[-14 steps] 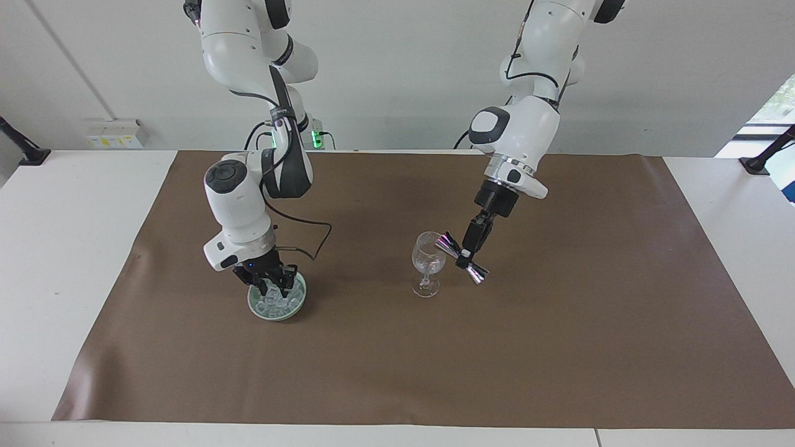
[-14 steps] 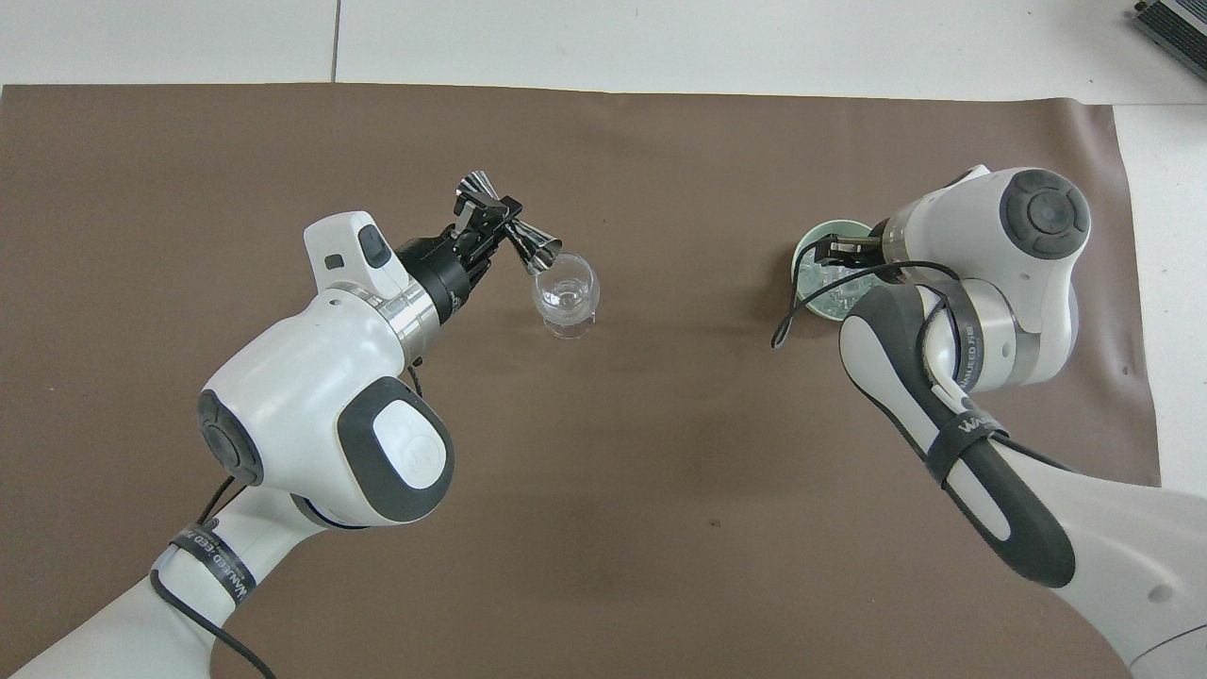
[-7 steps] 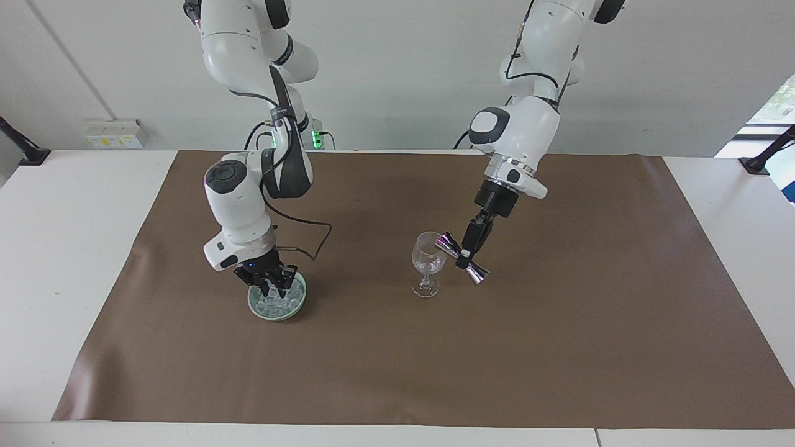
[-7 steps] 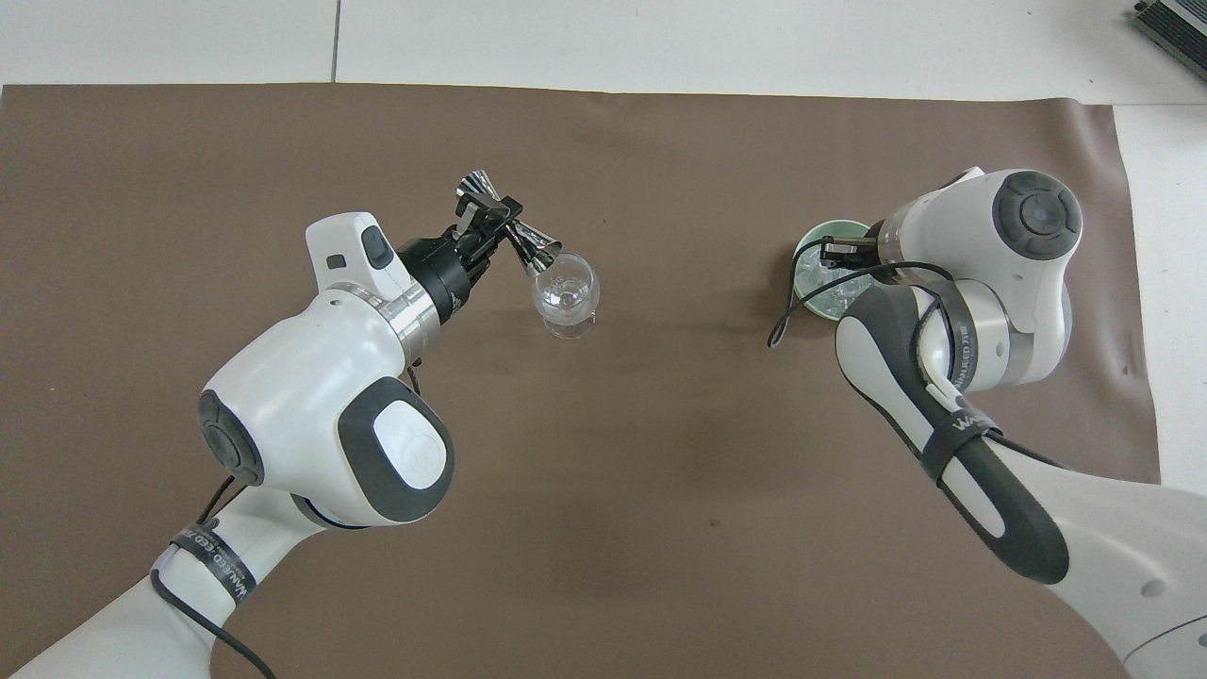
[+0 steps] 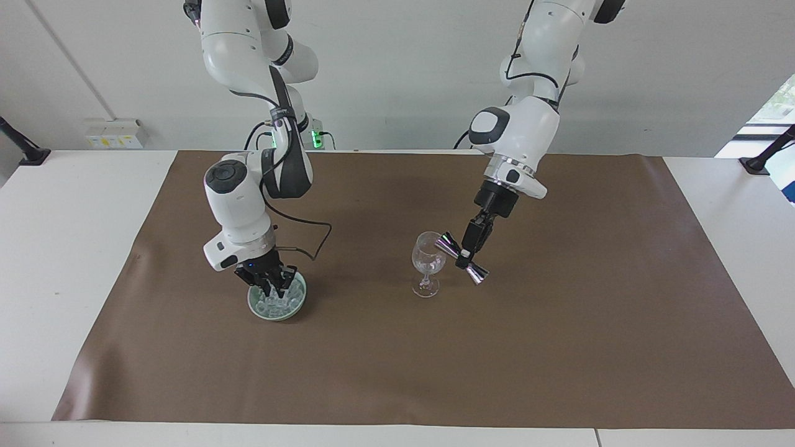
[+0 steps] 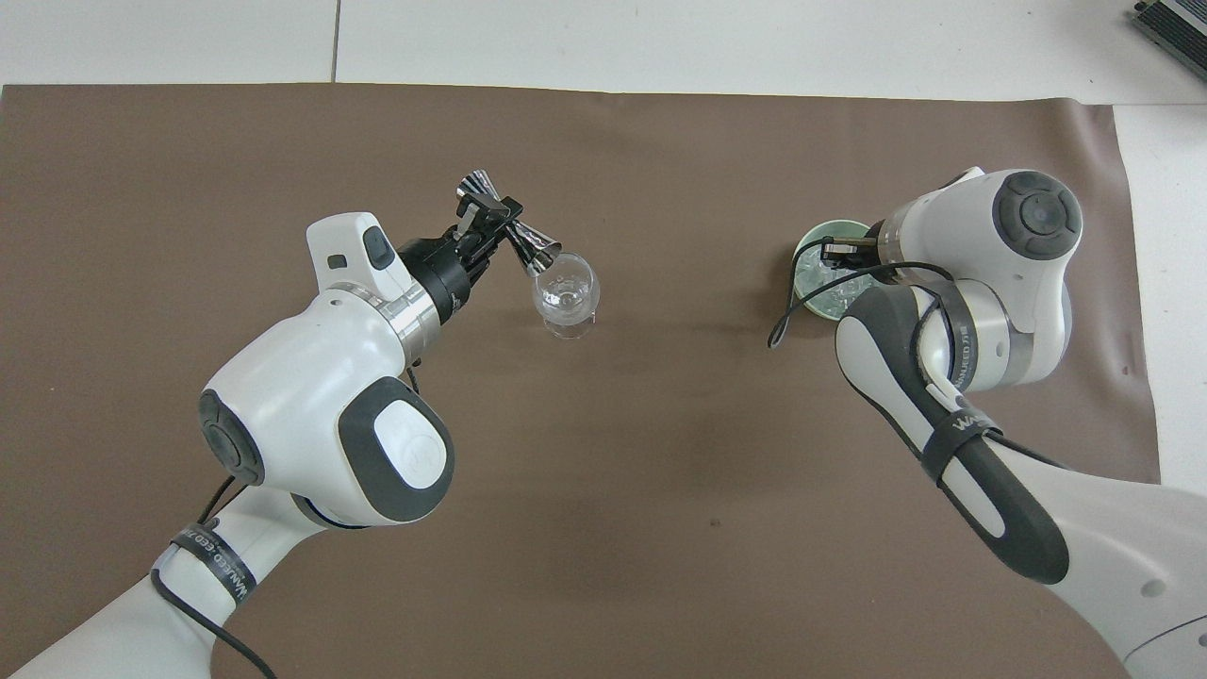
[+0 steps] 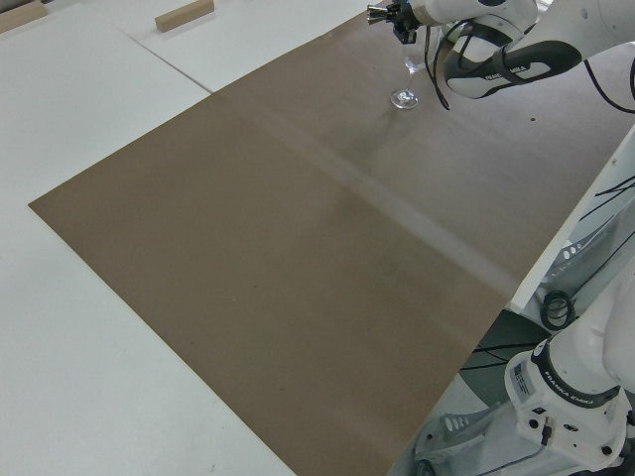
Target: Pour wine and add ice with both arms
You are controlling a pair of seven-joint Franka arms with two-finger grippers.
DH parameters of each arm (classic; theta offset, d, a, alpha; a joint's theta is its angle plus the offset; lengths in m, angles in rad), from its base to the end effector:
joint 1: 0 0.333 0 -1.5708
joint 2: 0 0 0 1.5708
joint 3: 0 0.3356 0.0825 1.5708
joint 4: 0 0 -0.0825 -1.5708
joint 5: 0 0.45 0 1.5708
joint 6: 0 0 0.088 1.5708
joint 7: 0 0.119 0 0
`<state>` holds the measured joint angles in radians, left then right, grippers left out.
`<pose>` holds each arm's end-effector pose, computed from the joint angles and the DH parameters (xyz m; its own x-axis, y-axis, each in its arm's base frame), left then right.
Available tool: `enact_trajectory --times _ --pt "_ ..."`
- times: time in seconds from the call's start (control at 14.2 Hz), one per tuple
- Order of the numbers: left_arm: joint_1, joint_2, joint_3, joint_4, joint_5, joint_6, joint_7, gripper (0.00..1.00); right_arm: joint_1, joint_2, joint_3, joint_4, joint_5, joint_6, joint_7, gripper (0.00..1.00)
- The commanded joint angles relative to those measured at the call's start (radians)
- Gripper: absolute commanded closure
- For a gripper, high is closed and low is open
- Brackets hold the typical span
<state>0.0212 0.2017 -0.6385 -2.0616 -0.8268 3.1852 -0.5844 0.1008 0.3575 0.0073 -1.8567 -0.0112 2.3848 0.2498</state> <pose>0.5974 -0.3195 0.4140 0.6247 0.7804 0.0290 0.4411 -0.3833 0.8115 0.7071 0.0763 0.3122 0.9767 -0.1356 0.1661 -0.1314 -0.9907 -0.0358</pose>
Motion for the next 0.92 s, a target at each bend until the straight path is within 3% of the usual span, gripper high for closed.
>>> enact_trajectory --times 0.0,0.49,0.85 --pt "-0.012 0.010 0.007 0.002 0.020 0.027 0.003 1.00 0.002 0.012 -0.001 0.010 0.002 0.014 0.014 0.70" --pt "-0.001 -0.002 0.007 0.012 0.003 -0.045 -0.046 1.00 0.002 0.012 -0.001 0.008 0.002 0.016 0.013 0.70" --pt "0.003 -0.010 0.011 0.017 0.003 -0.123 -0.169 1.00 0.002 0.014 0.000 0.008 0.002 0.014 0.016 0.84"
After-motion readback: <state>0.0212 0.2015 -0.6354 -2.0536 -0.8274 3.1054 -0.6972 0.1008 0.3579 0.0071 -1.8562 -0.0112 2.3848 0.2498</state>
